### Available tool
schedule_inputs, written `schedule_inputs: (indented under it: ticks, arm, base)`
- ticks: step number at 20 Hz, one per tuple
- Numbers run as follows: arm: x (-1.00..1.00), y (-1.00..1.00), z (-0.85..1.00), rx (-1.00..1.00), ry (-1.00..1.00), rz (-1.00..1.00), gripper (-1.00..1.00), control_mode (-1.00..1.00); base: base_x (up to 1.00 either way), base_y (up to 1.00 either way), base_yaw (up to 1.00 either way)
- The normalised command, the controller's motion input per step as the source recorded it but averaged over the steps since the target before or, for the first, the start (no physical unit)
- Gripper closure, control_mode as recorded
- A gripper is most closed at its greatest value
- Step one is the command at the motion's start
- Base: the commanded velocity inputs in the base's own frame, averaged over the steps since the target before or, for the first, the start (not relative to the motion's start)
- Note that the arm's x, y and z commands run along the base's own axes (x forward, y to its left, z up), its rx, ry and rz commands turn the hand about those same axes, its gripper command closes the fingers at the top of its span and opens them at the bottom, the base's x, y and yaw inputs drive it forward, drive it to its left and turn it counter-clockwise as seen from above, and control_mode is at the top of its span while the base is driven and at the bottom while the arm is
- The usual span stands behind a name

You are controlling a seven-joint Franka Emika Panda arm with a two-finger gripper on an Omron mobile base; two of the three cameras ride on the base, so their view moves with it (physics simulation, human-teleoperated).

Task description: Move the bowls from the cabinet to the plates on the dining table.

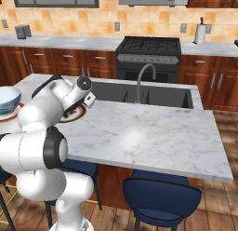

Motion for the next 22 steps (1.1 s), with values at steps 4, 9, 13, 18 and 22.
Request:
schedule_inputs:
  ticks: [4,9,13,18,22]
  arm:
    - [0.02,-0.01,-0.02,0.00,0.00,0.00,1.00,-1.00]
    - [0.11,-0.04,-0.13,0.02,0.00,0.00,1.00,-1.00]
    - [0.16,-0.04,-0.17,0.05,0.00,0.00,1.00,-1.00]
    - [0.10,-0.04,-0.11,0.03,0.00,0.00,1.00,-1.00]
    - [0.03,-0.11,-0.08,0.00,0.00,0.01,1.00,-1.00]
  base:
    - [0.00,0.00,0.00]
    - [0.00,0.00,0.00]
    - [0.00,0.00,0.00]
    - [0.00,0.00,0.00]
    - [0.00,0.00,0.00]
